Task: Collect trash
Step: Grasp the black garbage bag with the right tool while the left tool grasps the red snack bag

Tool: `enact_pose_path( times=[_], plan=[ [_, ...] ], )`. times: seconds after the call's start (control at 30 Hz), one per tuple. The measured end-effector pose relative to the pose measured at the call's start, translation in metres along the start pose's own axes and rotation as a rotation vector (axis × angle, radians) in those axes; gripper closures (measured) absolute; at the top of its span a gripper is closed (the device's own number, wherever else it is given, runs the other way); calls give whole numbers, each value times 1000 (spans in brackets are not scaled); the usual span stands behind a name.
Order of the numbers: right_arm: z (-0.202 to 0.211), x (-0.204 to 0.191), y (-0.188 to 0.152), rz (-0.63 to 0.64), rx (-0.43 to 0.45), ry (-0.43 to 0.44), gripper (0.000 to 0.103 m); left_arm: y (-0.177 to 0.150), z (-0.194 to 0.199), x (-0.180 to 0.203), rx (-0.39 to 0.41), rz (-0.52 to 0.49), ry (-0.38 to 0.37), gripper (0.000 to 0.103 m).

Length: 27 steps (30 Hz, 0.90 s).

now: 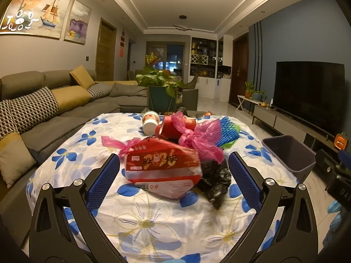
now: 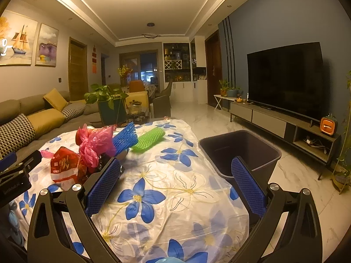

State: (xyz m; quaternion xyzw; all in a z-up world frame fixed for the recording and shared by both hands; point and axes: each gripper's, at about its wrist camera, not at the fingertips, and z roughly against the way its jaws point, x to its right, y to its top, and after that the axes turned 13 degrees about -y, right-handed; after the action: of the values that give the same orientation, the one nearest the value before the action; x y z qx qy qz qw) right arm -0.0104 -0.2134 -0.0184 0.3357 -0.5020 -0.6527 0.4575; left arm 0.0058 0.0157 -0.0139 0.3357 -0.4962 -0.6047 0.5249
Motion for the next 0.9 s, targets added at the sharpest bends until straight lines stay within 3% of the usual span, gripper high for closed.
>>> enact_pose_path(
  times=[0.23,0.4,0.5,0.8,0.9],
  plan=[
    [-19,-25,-8,27,-15,69,9,-15,-9,-27,-33,12,33,21],
    [-34,-52,-15,40,-31,153,13,-22,-18,-50,-47,48,60,21],
    [-46,-70,-24,53,-67,206,23,-27,-21,-57,-41,44,74,21],
    [-87,-116,-47,70,-164,305,23,-36,-36,-78,-43,89,92,21],
    [-102,-124,-54,64,-211,327,32,-38,-42,-82,-45,93,84,21]
  ],
)
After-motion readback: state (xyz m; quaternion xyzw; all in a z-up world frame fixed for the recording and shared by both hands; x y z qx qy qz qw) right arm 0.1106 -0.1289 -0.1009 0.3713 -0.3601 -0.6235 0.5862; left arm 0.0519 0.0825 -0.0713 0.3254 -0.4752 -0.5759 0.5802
